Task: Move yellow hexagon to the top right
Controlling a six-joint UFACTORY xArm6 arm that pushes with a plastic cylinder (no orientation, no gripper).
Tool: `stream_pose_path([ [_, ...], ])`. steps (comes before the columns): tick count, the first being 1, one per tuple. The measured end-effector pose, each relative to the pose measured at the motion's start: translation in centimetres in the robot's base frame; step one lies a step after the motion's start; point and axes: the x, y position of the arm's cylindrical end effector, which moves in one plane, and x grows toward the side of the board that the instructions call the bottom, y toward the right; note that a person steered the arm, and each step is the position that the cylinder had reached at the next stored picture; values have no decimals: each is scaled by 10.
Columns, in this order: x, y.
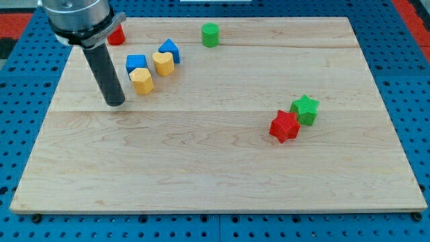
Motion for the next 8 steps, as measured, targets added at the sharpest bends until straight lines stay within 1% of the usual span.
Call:
stream_pose_path([
  [1, -9, 40],
  [2, -9, 1],
  [3, -30, 18],
  [5, -53, 175],
  [6, -62, 223],
  [7, -41, 192],
  [8, -56, 159],
])
